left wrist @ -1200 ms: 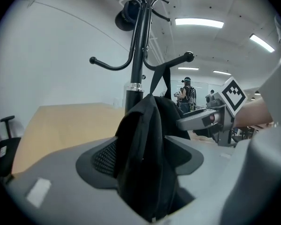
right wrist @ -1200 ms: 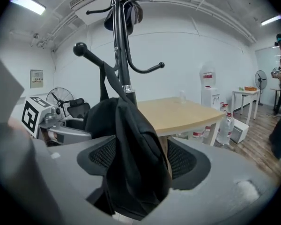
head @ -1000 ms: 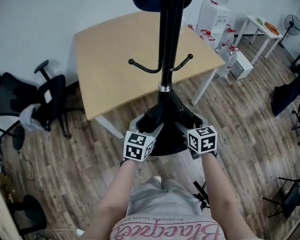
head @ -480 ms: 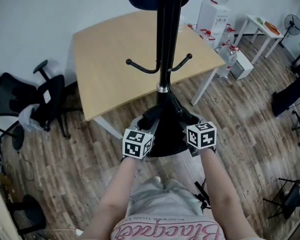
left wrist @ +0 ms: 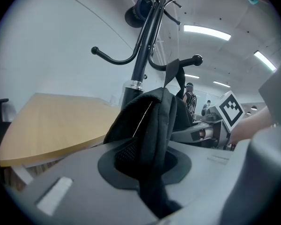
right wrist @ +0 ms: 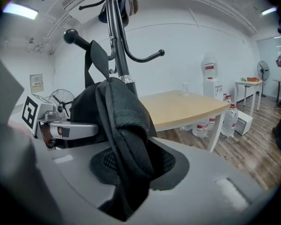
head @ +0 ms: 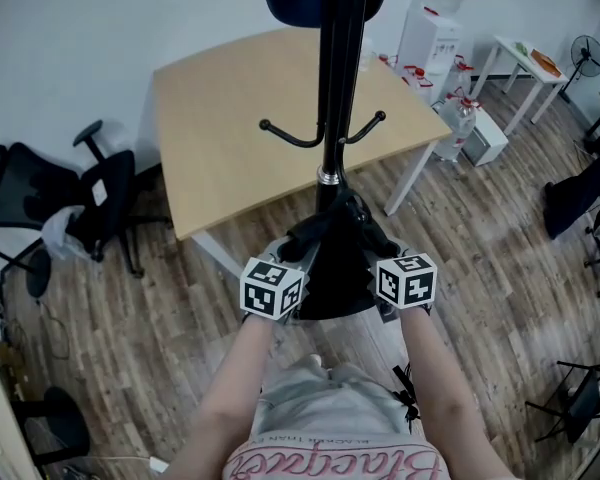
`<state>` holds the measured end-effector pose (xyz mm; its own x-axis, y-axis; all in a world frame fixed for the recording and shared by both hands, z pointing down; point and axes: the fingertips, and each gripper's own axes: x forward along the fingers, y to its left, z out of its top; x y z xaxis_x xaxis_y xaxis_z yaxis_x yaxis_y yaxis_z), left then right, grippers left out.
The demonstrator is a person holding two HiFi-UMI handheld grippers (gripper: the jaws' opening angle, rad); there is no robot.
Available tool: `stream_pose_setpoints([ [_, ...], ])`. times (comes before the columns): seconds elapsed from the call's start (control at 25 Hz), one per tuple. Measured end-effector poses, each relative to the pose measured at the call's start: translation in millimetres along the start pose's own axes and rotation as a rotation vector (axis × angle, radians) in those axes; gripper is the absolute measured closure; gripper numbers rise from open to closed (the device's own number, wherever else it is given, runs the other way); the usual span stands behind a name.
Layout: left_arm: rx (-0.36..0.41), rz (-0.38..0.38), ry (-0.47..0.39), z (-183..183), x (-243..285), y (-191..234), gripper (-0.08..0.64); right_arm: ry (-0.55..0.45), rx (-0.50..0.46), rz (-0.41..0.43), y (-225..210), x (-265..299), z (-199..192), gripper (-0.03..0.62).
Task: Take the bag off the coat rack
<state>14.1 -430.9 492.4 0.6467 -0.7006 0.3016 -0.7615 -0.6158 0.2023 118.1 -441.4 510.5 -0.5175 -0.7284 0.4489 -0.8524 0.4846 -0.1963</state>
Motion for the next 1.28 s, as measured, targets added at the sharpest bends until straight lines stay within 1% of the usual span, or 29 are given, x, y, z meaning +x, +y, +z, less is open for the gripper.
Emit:
stream_pose_setpoints([
  [0.4,0.055,-0.022,-0.008,22,-23,-33,0.488,-0.015,-0.045,0.013,13,-43,14,0.495],
  [0.68,0.09,0.006,0.034,14,-37,-50,0.492,0.012,-0.087,0.03,23,-62,4,0.499],
  [0.8,0.078,0.03,0.052,5,-45,-53,0.494,0.029,-0.105,0.048,29,-64,-3,0.5],
  [1.04,0.022,0.088,0.076,-18,-64,-50,0.495,0.07,-0.134,0.104,47,-60,-23,0.502],
  [1.28,-0.032,0.16,0.106,-48,-82,-42,0.495,0.124,-0.143,0.158,67,-48,-53,0.505],
])
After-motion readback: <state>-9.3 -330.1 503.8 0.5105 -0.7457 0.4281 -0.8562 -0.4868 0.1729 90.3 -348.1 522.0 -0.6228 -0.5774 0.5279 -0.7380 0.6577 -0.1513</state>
